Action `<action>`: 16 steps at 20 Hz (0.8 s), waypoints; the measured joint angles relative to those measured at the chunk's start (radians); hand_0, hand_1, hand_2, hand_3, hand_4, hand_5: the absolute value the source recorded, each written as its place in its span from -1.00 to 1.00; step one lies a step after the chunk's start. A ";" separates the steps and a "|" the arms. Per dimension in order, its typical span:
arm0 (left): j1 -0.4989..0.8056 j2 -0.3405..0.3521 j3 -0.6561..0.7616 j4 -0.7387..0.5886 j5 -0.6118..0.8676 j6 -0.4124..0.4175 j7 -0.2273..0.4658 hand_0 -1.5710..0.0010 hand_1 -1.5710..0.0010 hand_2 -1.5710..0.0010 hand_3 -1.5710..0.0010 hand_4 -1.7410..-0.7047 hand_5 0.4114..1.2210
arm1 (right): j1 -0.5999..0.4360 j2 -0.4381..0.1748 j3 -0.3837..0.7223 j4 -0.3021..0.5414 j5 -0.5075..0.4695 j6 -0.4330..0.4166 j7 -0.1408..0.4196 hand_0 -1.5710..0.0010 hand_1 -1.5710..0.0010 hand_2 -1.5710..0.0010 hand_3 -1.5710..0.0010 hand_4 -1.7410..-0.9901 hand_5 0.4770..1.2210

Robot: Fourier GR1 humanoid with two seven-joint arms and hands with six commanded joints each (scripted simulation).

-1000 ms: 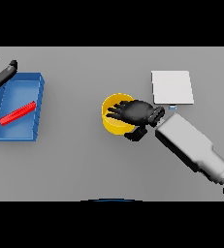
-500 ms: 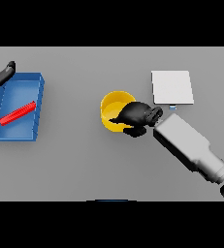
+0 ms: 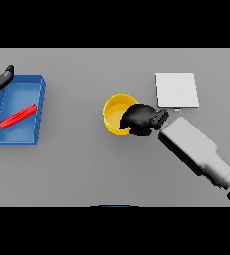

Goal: Pick up the red beaker and tilt it to pour out 1 green nut into yellow bowl. Pick up the yellow bowl and place it on the metallic measuring scale.

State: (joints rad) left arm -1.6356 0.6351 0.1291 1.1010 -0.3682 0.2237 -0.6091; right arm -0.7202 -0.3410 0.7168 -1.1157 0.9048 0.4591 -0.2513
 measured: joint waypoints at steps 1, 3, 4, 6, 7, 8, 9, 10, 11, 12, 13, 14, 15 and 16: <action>0.000 0.001 0.007 0.000 -0.007 0.002 -0.001 1.00 1.00 1.00 1.00 0.98 -0.30 | 0.001 0.000 -0.002 -0.003 -0.004 -0.001 0.005 -0.94 -0.94 -0.68 -0.67 -0.95 0.97; 0.004 0.013 0.019 0.003 -0.018 0.005 0.001 1.00 1.00 1.00 1.00 0.98 -0.30 | 0.000 -0.016 -0.017 -0.016 -0.019 0.011 0.003 -0.96 -0.96 -0.70 -0.71 -0.97 0.98; 0.002 0.015 0.028 0.017 -0.027 0.015 -0.001 1.00 1.00 1.00 1.00 0.97 -0.30 | -0.003 -0.017 -0.031 -0.034 -0.034 0.030 0.021 -0.97 -0.97 -0.70 -0.69 -0.98 0.98; 0.010 0.026 0.051 0.009 -0.042 0.024 -0.001 1.00 1.00 1.00 1.00 0.96 -0.30 | 0.002 -0.030 -0.053 -0.073 -0.051 0.052 0.045 -0.98 -0.98 -0.77 -0.63 -0.99 0.99; 0.003 0.029 0.059 0.018 -0.048 0.033 0.000 1.00 1.00 1.00 1.00 0.96 -0.31 | -0.001 -0.031 -0.063 -0.079 -0.056 0.058 0.061 -0.98 -0.98 -0.80 -0.59 -0.99 0.99; -0.002 0.034 0.060 0.021 -0.055 0.035 -0.001 1.00 1.00 1.00 1.00 0.96 -0.31 | -0.002 -0.045 -0.072 -0.098 -0.062 0.068 0.056 -0.99 -0.99 -0.82 -0.56 -0.99 0.99; -0.001 0.038 0.061 0.024 -0.060 0.037 0.001 1.00 1.00 1.00 1.00 0.97 -0.32 | -0.006 -0.056 -0.082 -0.111 -0.066 0.074 0.059 -0.99 -0.99 -0.82 -0.54 -0.99 0.99; -0.003 0.040 0.058 0.032 -0.063 0.037 -0.001 1.00 1.00 1.00 1.00 0.98 -0.32 | -0.003 -0.072 -0.093 -0.134 -0.073 0.080 0.056 -0.99 -0.99 -0.82 -0.52 -0.99 1.00; -0.010 0.037 0.058 0.039 -0.067 0.043 -0.001 1.00 1.00 1.00 1.00 0.98 -0.32 | -0.009 -0.090 -0.110 -0.148 -0.075 0.079 0.057 -0.99 -0.99 -0.85 -0.50 -1.00 1.00; -0.010 0.038 0.059 0.038 -0.070 0.044 -0.001 1.00 1.00 1.00 1.00 0.98 -0.32 | -0.008 -0.095 -0.114 -0.152 -0.072 0.079 0.073 -1.00 -0.99 -0.88 -0.49 -1.00 1.00; -0.005 0.037 0.067 0.037 -0.073 0.047 0.001 1.00 1.00 1.00 1.00 0.98 -0.32 | -0.004 -0.104 -0.122 -0.165 -0.073 0.081 0.079 -1.00 -1.00 -0.91 -0.48 -1.00 1.00; -0.004 0.044 0.074 0.041 -0.079 0.055 -0.001 1.00 1.00 1.00 1.00 0.98 -0.32 | 0.006 -0.114 -0.130 -0.187 -0.076 0.085 0.085 -0.98 -1.00 -0.92 -0.48 -1.00 1.00; 0.002 0.049 0.076 0.039 -0.080 0.054 0.002 1.00 1.00 1.00 1.00 0.97 -0.32 | 0.010 -0.118 -0.135 -0.204 -0.079 0.093 0.096 -0.99 -1.00 -0.94 -0.48 -1.00 1.00; -0.008 0.054 0.084 0.046 -0.088 0.058 0.000 1.00 1.00 1.00 1.00 0.97 -0.30 | 0.020 -0.127 -0.142 -0.223 -0.079 0.097 0.106 -0.99 -1.00 -0.94 -0.47 -1.00 1.00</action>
State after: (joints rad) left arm -1.6432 0.6891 0.2134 1.1473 -0.4563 0.2812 -0.6094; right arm -0.7004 -0.4676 0.5744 -1.3391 0.8259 0.5557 -0.1450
